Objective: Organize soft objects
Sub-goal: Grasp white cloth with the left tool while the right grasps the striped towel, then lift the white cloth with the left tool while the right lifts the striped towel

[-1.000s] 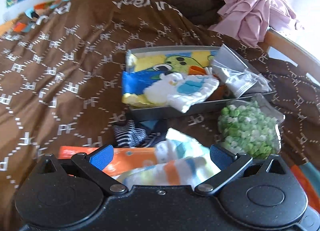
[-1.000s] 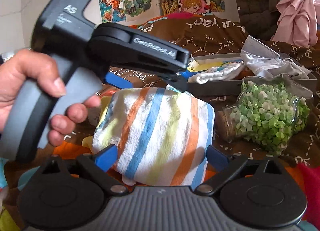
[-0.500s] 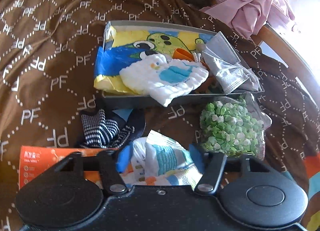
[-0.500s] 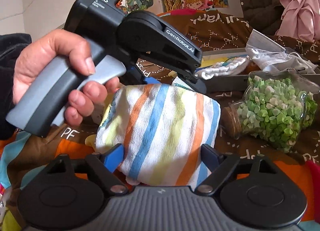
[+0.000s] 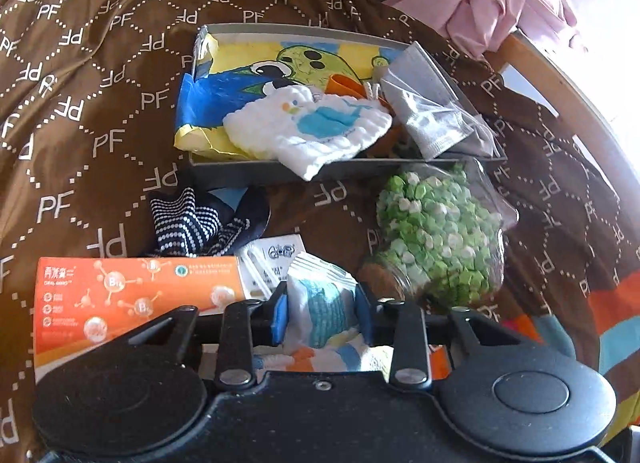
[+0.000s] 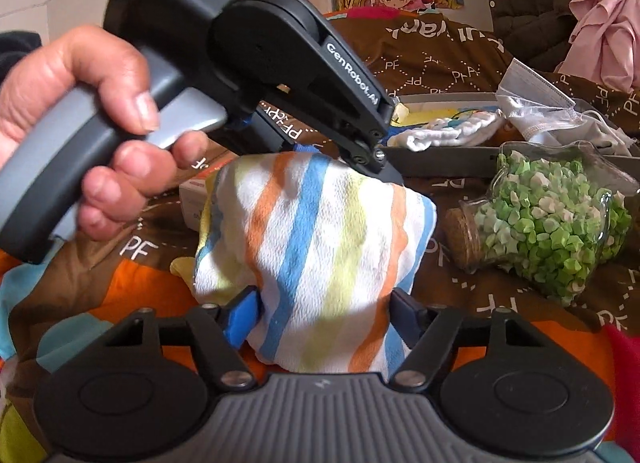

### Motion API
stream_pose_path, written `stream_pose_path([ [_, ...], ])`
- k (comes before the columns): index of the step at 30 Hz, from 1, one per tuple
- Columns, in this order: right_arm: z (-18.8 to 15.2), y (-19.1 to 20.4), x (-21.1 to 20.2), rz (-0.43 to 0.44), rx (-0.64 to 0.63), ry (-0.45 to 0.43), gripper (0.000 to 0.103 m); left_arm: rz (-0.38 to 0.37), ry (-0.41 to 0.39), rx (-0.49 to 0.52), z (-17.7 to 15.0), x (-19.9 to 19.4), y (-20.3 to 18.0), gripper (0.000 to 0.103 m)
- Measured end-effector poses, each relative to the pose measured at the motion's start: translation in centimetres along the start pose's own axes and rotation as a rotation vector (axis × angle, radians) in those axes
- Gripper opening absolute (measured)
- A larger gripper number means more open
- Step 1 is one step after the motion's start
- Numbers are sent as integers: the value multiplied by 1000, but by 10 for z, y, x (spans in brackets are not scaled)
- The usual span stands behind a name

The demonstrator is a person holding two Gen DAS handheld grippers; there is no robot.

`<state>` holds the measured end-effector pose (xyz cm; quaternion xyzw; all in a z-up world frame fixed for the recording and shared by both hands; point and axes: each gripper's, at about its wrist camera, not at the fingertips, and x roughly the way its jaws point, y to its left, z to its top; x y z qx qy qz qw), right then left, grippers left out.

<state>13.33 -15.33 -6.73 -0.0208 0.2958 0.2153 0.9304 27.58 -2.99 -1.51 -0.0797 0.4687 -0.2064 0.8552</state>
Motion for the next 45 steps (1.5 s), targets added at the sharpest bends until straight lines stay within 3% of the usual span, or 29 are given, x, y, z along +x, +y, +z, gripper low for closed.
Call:
stream_pose_path([
  [5,0,5,-5,-10,-13,34,61,26,-23,14,-6,-13,-3,28],
  [10,-2,5,-15,2,6,72,36,58,-47,23,-12,-27,-7,22],
  [13,-3,7,-20,3,-10,79,25,74,-95,-21,-18,-37,-4,21],
  [22,-1,1,-55,-72,-13,38,21,78,-160,-89,-38,-47,-6,19],
  [35,14,-30,-93,-242,81,-149,19,123,-454,-146,-42,-104,-35,19],
  [40,18,-49,-103,-248,156,-173,19,136,-470,-137,-45,-110,-45,19],
  [45,23,-76,-115,-169,283,-191,19,142,-464,-128,-44,-112,-48,19],
])
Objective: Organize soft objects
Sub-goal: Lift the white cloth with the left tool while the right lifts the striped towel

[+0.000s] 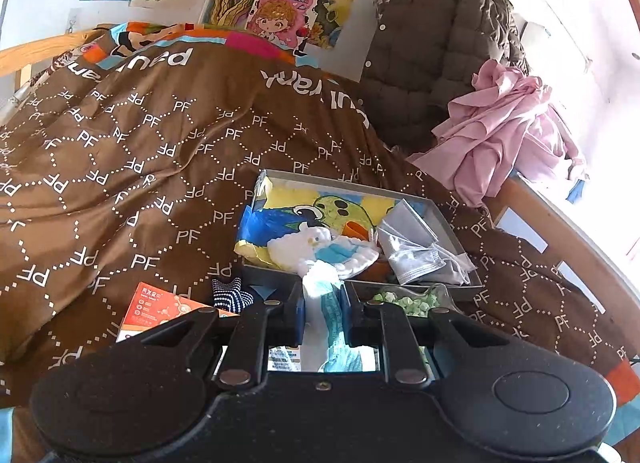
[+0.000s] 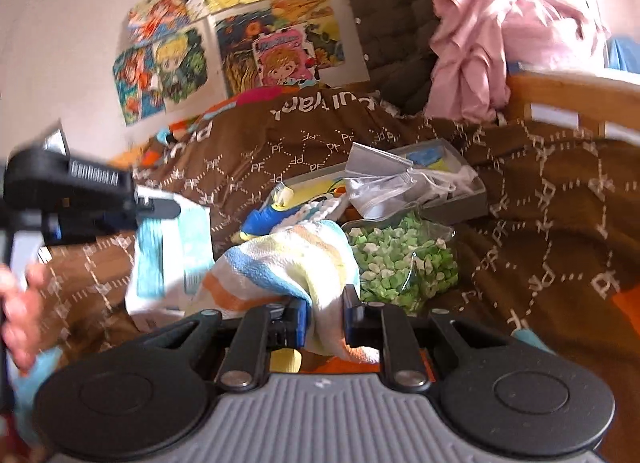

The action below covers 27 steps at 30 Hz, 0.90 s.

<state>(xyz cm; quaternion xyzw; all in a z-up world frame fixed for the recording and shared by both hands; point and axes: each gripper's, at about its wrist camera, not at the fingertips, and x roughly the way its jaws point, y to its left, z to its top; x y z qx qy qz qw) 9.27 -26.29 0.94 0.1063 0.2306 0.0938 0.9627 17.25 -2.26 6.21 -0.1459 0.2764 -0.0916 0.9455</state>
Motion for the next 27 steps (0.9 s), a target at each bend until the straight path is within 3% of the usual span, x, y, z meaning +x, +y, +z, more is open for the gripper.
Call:
stream_pose_path([
  [5,8,-25,-2,12,117,-28,19,-3,-2,-6,4,1,-3,19],
  [14,9,-37,7,-21,167,-75,19,-21,-13,26,14,24,-12,19],
  [23,58,-30,57,9,28,-138,20,-30,-67,34,38,66,-10,19],
  [27,87,-43,85,-29,-24,-194,21,-38,-115,28,55,91,-11,19],
])
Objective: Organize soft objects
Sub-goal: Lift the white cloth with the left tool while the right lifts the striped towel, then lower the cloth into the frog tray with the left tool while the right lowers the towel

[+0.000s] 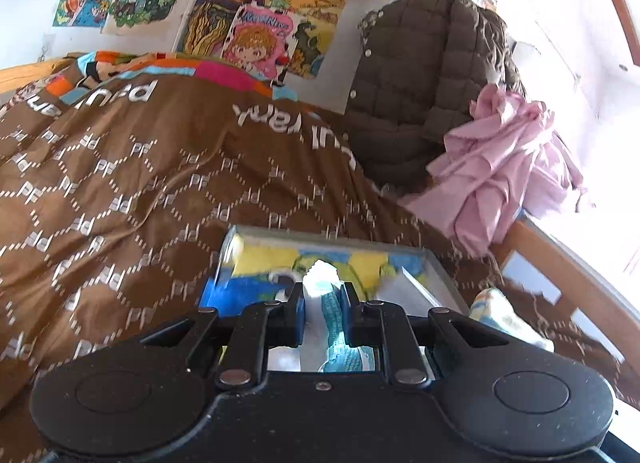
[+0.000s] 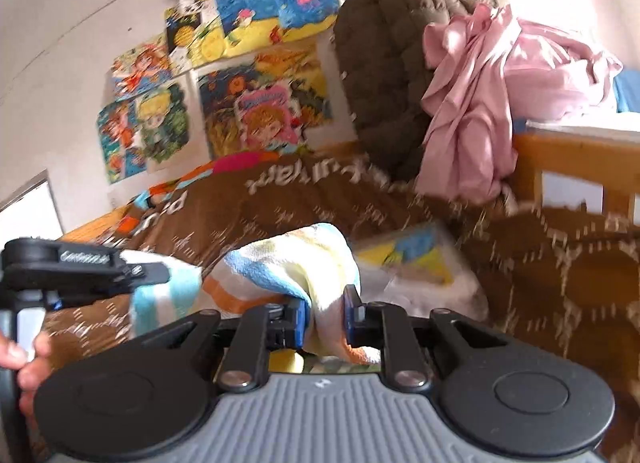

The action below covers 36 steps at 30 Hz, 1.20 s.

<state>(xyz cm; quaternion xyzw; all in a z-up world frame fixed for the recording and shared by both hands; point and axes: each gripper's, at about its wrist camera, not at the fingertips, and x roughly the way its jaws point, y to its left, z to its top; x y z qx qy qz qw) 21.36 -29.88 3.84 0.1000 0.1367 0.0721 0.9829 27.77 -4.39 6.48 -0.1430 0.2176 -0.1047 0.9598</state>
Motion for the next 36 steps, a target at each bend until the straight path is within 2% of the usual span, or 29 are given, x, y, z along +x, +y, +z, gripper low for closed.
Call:
stream_pose_path([
  [9,3,-62,63,-79,127,-64,21,-20,-23,-110,10,84,-4,19],
  [13,-5,-84,81,-91,227,-36,23,-67,-66,-188,17,109,-3,19],
  [17,-12,-88,95,-117,220,-25,26,-58,-49,-238,14,128,-4,19],
  [21,-16,-82,102,-108,194,0,39,-32,-15,-233,-1,138,1,20],
  [25,-19,-75,105,-76,165,17,61,-28,17,-267,-11,143,12,21],
  [32,-21,-71,108,-69,141,24,71,-2,43,-267,-19,150,22,24],
  [36,-22,-71,108,-77,126,24,77,18,54,-271,-23,152,25,30],
])
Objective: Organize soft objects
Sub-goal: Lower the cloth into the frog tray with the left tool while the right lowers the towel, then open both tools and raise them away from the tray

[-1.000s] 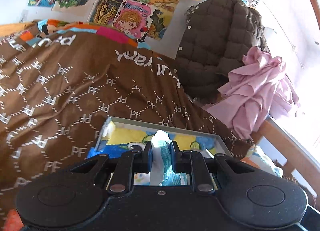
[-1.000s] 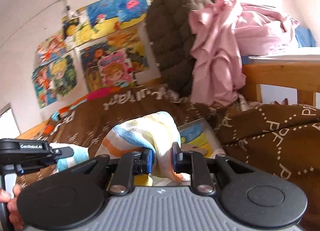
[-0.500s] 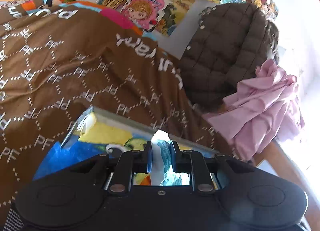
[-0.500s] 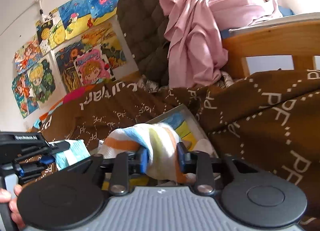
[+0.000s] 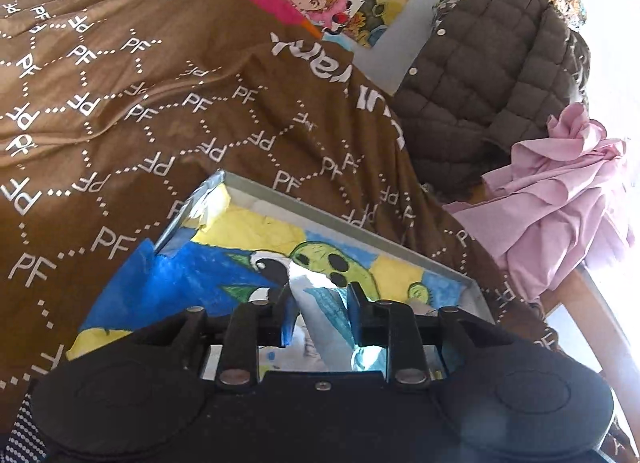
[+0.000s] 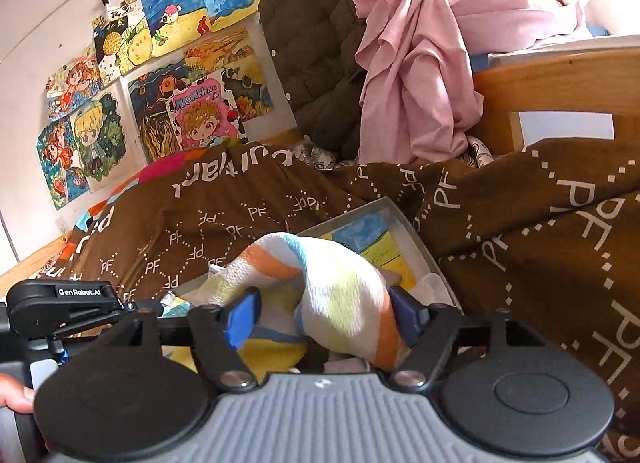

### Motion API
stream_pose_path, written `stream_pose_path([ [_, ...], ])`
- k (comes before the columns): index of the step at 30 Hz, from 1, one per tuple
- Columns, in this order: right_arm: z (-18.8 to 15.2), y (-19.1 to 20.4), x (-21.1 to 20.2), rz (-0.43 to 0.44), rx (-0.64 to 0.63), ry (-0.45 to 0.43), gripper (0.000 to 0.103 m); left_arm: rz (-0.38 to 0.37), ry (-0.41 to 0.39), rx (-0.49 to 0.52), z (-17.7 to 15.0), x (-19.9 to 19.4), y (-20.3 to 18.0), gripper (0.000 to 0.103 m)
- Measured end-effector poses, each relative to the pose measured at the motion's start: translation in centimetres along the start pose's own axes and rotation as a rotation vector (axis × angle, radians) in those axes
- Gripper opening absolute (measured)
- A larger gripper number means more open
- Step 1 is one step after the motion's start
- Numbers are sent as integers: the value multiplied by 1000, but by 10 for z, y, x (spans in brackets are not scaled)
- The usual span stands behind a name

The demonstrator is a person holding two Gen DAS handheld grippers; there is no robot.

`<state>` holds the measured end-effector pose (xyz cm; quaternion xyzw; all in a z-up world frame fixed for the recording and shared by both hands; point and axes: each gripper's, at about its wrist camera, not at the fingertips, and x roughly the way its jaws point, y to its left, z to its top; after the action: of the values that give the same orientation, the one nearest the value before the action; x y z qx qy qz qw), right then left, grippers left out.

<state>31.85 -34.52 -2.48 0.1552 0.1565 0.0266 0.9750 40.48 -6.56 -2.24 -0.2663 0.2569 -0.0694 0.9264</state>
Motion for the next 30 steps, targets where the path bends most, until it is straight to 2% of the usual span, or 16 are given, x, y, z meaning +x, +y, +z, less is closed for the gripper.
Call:
stream_pose_path([
  [2,1,0,0,-2,-6,-2,81,13,10,1,0,1,2,36],
  [4,1,0,-1,-4,-9,-3,83,35,20,1,0,1,3,55],
  [6,1,0,-1,-9,-19,-2,85,35,17,-21,2,-2,7,66],
  [8,2,1,-1,-12,-26,-1,87,44,11,-14,4,-5,7,69],
  [10,3,2,-3,-11,-31,-5,89,51,3,11,6,-10,6,79],
  [14,9,8,-8,-16,-58,-15,95,68,-17,54,6,-22,2,83],
  [18,17,15,-20,-20,-88,-27,99,78,-33,106,2,-38,-3,93],
  [22,29,19,-38,-16,-90,-44,102,63,-63,184,-2,-62,-15,98],
  [30,56,29,-89,3,-95,-93,103,19,-110,253,-3,-122,-41,102],
])
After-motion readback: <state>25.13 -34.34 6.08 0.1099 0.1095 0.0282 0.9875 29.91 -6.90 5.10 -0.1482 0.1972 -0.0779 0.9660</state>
